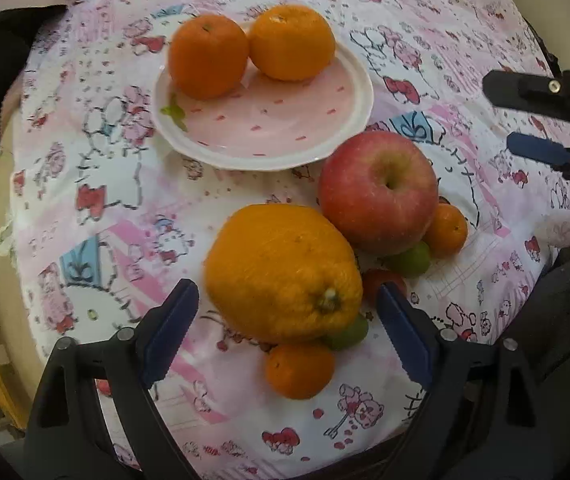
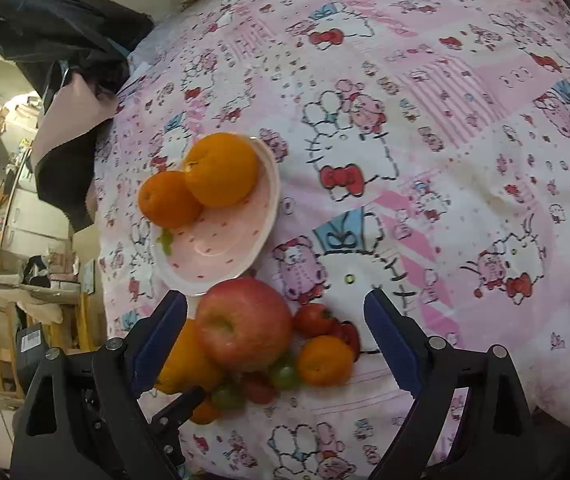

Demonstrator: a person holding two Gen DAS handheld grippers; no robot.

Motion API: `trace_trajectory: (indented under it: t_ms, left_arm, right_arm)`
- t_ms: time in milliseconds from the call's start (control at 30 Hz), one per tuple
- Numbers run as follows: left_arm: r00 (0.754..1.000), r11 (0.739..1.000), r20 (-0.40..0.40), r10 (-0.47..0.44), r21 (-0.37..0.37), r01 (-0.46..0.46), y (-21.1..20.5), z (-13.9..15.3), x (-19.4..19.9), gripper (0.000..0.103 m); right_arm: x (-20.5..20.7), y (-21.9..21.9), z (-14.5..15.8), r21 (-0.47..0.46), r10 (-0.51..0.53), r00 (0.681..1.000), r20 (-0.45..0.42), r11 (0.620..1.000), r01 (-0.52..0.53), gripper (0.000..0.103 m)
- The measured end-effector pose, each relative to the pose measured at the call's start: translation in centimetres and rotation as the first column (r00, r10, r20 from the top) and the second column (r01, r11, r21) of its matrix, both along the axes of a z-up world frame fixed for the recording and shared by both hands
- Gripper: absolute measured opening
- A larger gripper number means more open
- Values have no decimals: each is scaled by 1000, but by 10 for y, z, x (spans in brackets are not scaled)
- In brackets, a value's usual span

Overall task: Organize fruits
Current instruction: 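Grasp the large bumpy orange with the left gripper while the right gripper approaches the red apple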

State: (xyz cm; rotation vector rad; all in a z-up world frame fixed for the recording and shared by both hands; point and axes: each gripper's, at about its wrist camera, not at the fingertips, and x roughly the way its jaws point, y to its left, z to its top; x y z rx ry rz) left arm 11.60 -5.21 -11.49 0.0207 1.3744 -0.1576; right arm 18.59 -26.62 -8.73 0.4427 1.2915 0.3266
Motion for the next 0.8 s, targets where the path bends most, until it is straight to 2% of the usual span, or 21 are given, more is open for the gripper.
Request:
trace_trajectory:
  t_ms: [133, 367, 600, 800]
  left_arm:
    - [1000, 999, -3, -3, 32, 3, -2, -8, 6, 84]
    - [1000, 1000, 11, 4, 21, -4, 0, -11, 11, 83]
    - [1000, 1000, 10, 4, 3, -4, 3, -8, 12, 72]
    - [999, 999, 11, 44, -33, -43, 13, 5, 8, 70]
  right_arm:
    - [2, -4, -3, 0, -20, 1000, -8, 1000, 20, 93]
    - [4, 6, -4, -32, 7, 1000, 2, 999, -7, 93]
    - [3, 11, -5, -39, 28, 1000, 1, 999, -28, 93]
    - [2, 8, -5, -42, 24, 1000, 4, 999, -24, 93]
